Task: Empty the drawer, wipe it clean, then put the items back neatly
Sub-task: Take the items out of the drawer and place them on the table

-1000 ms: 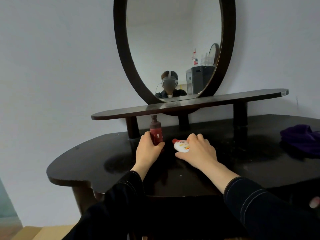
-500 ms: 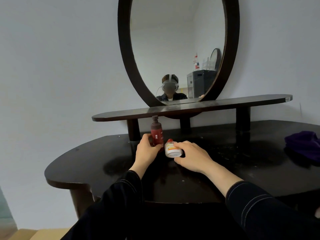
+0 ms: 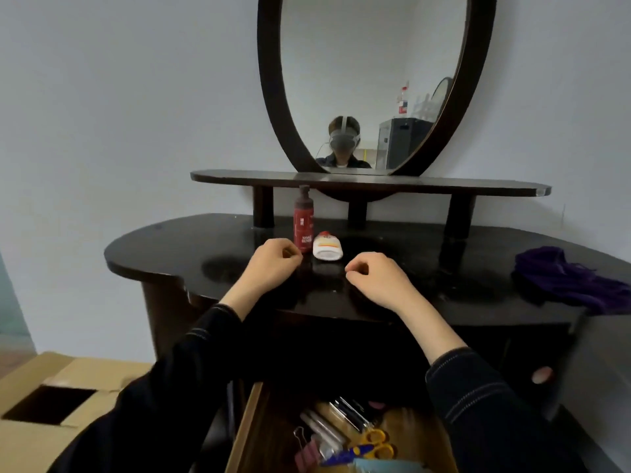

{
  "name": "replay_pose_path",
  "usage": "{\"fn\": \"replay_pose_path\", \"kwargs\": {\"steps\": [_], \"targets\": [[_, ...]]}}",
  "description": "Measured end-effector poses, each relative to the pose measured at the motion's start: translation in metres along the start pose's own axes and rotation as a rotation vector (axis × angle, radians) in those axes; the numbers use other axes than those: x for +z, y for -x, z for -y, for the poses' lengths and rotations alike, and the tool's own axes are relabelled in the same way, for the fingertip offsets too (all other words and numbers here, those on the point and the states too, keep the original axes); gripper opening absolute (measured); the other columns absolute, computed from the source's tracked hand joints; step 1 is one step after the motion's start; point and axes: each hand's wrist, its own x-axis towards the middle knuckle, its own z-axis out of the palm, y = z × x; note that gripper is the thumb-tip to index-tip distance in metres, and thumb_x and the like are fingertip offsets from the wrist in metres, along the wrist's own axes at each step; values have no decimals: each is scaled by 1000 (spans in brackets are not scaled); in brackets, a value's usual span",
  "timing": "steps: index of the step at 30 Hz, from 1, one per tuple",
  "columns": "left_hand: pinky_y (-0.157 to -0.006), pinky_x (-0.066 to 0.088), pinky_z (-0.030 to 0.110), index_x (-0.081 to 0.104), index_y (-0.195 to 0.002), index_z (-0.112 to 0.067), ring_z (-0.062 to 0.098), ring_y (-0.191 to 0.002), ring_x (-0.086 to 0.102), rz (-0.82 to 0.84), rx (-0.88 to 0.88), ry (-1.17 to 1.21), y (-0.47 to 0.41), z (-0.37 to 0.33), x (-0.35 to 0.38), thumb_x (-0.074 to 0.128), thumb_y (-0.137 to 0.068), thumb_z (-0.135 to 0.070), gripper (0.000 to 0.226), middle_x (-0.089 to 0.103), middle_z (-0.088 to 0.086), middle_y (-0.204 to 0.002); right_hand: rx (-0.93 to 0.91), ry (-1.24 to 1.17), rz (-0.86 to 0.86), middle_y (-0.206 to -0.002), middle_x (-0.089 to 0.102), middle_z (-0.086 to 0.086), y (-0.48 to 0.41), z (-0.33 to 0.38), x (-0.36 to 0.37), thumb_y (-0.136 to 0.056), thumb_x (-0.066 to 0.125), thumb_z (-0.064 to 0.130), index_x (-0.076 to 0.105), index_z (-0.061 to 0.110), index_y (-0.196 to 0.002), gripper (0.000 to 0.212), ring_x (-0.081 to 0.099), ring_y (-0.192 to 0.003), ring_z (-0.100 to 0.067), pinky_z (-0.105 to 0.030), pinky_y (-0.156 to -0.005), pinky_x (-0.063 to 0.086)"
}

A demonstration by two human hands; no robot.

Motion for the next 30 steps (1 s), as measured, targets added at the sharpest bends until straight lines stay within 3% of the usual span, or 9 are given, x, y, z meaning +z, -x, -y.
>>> {"fn": "replay_pose_path", "kwargs": {"steps": [2, 5, 7, 10, 12, 14, 16, 19, 30], "targets": [[-84, 54, 36, 72, -86, -24, 10, -86, 65, 30, 113, -74, 25, -6, -4, 63, -88, -23, 10, 71, -8, -88, -56, 44, -22, -102, 62, 14, 29, 3, -2, -93, 57, 33, 71, 32, -93, 13, 60, -96, -11, -35, -77, 51], [-74, 51, 37, 71, -92, -25, 13, -90, 61, -126, 320, -285, 75, -8, 8, 53, -94, -33, 19, 66, -11, -94, -161, 281, -428, -101, 66, 10, 83, -2, 15, -96, 49, 33, 71, 27, -95, 22, 61, -94, -18, -35, -74, 45], [-86, 48, 36, 72, -103, -21, 16, -102, 62, -343, 457, -320, 114, -3, 29, 49, -97, -29, 25, 67, -9, -108, -253, 347, -640, -121, 68, 1, 121, -17, 34, -99, 47, 28, 71, 18, -117, 31, 61, -114, -23, -40, -97, 45], [-115, 31, 50, 66, -123, -11, 29, -141, 40, -445, 567, -256, 167, 19, 71, 57, -92, -21, 34, 51, 9, -146, -369, 385, -645, -152, 46, -12, 169, -62, 62, -99, 48, 18, 54, 10, -143, 45, 39, -144, -29, -46, -118, 32], [-105, 43, 49, 67, -107, -8, 31, -133, 47, -315, 634, -177, 190, 36, 99, 59, -91, -14, 20, 53, 13, -140, -322, 246, -468, -142, 52, -2, 194, -98, 79, -98, 51, 16, 61, 15, -131, 34, 52, -131, -23, -28, -103, 43], [-80, 52, 41, 65, -102, -11, 22, -99, 61, 44, 593, -117, 207, 47, 126, 55, -93, -13, 13, 64, 4, -109, -129, 145, -132, -115, 59, 13, 217, -128, 94, -99, 54, 20, 62, 25, -115, 19, 62, -105, -13, -14, -80, 43], [-72, 51, 39, 63, -106, -15, 21, -88, 62, 421, 475, -165, 216, 54, 154, 52, -94, -17, 16, 64, 0, -98, 49, 213, 140, -105, 59, 19, 227, -155, 105, -100, 52, 24, 62, 30, -106, 13, 63, -93, -7, -16, -71, 45], [-78, 50, 38, 65, -102, -17, 19, -91, 62, 679, 402, -227, 222, 64, 188, 50, -94, -20, 17, 67, -2, -100, 172, 262, 414, -106, 67, 18, 231, -176, 115, -101, 52, 30, 66, 34, -106, 16, 64, -90, -4, -28, -78, 53], [-80, 49, 30, 67, -100, -25, 9, -90, 59, 891, 336, -117, 238, 79, 216, 52, -95, -26, 16, 66, -9, -98, 81, 445, 841, -119, 58, 7, 243, -181, 120, -86, 56, -3, 66, 28, -112, 42, 49, -114, -17, -34, -91, 46]]}}
